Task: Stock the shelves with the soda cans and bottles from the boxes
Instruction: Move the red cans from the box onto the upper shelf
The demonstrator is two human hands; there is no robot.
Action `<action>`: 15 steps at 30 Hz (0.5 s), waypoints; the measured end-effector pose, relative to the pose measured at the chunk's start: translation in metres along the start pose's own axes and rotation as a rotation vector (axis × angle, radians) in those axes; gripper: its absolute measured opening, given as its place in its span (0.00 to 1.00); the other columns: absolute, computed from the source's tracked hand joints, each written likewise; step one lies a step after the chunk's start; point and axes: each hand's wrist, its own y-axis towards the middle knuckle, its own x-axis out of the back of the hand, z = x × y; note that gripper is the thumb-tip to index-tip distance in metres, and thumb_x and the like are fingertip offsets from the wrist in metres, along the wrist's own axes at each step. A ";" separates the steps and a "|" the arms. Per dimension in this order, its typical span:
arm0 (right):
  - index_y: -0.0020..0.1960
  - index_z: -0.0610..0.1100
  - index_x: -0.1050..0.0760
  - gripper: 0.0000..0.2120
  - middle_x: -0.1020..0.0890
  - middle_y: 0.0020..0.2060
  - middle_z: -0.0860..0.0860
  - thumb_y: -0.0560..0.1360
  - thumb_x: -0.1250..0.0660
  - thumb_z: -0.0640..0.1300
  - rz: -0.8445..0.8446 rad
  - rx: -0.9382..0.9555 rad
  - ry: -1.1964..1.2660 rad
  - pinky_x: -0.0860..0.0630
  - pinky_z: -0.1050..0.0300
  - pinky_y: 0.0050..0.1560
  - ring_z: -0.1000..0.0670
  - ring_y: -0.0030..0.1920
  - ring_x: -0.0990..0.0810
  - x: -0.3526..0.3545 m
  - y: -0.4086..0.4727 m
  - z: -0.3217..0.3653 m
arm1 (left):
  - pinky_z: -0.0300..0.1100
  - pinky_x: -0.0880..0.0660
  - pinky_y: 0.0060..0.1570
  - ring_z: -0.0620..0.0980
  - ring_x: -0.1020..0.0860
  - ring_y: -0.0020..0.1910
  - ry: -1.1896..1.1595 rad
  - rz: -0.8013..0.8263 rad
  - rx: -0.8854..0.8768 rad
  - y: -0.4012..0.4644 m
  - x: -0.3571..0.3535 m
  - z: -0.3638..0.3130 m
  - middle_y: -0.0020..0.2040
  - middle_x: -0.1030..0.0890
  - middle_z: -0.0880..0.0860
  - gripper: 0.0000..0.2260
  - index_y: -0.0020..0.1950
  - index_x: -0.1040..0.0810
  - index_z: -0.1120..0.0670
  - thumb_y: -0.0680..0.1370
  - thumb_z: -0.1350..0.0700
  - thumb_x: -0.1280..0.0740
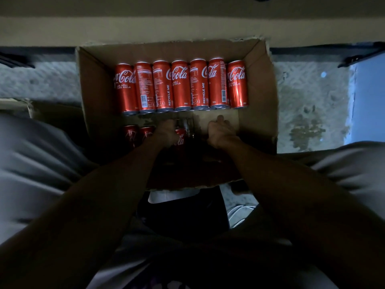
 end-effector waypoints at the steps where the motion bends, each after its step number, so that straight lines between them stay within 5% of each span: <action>1: 0.64 0.43 0.28 0.18 0.35 0.66 0.41 0.76 0.32 0.44 -0.012 0.003 -0.008 0.30 0.44 0.65 0.38 0.65 0.32 0.000 -0.002 0.003 | 0.48 0.27 0.60 0.62 0.23 0.61 0.043 -0.040 0.005 -0.004 0.001 -0.004 0.61 0.21 0.65 0.18 0.62 0.23 0.65 0.73 0.63 0.30; 6: 0.67 0.42 0.30 0.21 0.33 0.66 0.40 0.75 0.33 0.43 -0.096 -0.033 -0.054 0.31 0.41 0.64 0.39 0.67 0.34 -0.005 -0.011 0.010 | 0.48 0.26 0.61 0.63 0.23 0.60 0.139 -0.116 -0.013 -0.024 -0.004 -0.014 0.60 0.21 0.65 0.15 0.60 0.22 0.65 0.73 0.65 0.31; 11: 0.66 0.39 0.30 0.18 0.30 0.64 0.39 0.77 0.36 0.40 -0.219 -0.062 -0.038 0.28 0.44 0.61 0.39 0.65 0.30 -0.014 -0.015 -0.002 | 0.52 0.34 0.69 0.62 0.36 0.69 0.293 -0.133 -0.136 -0.039 -0.019 0.000 0.73 0.35 0.59 0.31 0.71 0.32 0.56 0.70 0.57 0.27; 15: 0.65 0.43 0.31 0.19 0.33 0.64 0.39 0.76 0.33 0.44 -0.255 -0.064 -0.018 0.29 0.42 0.61 0.37 0.65 0.33 -0.025 -0.019 -0.015 | 0.49 0.30 0.65 0.62 0.27 0.65 0.133 -0.068 -0.146 -0.047 -0.023 0.003 0.67 0.26 0.62 0.31 0.73 0.34 0.57 0.72 0.59 0.27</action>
